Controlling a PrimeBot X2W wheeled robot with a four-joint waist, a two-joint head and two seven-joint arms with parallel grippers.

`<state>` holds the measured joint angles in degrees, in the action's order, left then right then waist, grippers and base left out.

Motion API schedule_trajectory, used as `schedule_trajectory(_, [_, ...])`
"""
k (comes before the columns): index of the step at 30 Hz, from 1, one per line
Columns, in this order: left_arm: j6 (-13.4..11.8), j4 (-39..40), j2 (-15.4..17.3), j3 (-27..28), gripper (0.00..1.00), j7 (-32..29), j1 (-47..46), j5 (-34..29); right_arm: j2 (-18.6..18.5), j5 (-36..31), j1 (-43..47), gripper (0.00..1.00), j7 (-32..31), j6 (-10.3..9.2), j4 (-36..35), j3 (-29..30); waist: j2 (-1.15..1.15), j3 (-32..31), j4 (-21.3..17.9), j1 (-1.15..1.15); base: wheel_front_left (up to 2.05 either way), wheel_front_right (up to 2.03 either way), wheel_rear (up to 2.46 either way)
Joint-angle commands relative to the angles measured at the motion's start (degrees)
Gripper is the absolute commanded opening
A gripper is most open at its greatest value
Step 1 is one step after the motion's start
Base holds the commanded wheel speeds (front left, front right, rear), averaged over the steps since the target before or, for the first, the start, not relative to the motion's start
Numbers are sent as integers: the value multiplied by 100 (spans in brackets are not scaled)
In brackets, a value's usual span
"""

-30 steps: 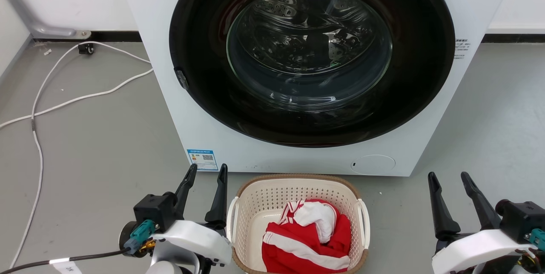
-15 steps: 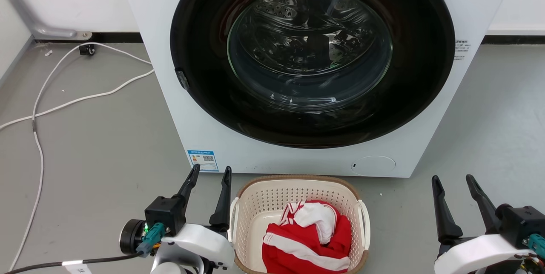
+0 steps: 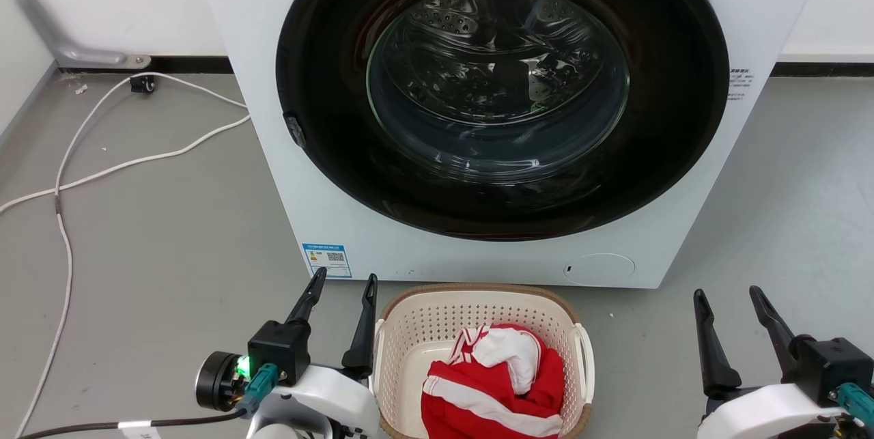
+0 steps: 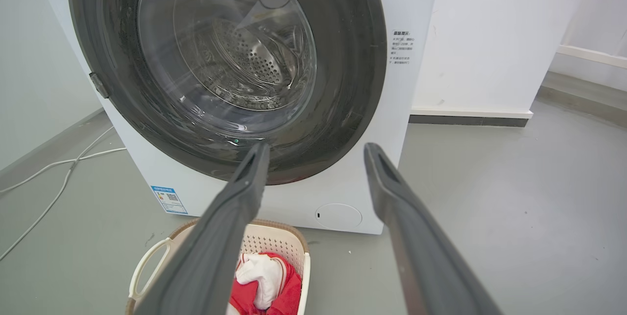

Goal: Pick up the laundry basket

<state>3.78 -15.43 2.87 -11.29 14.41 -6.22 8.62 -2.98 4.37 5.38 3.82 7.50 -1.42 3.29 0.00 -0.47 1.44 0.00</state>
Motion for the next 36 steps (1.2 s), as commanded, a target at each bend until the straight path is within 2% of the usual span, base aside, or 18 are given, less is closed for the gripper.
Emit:
schedule_trajectory(1, [-27, -17, 2, -18, 100, 59, -83, -120, 18, -119, 60, 100, 52, -2, 3, -1, 0, 3, 3, 0, 0, 0, 0])
schedule_trajectory(27, [-116, -216, 1, 52, 100, 81, -196, -41, 18, -107, -93, 100, 69, -1, 307, 81, 0, 70, 12, 0, 0, 0, 0])
schedule_trajectory(36, [-21, -802, 7, 157, 100, 81, -962, -23, 17, -139, -523, 100, 6, -1, 795, 195, 0, 844, -55, 0, 0, 0, 0])
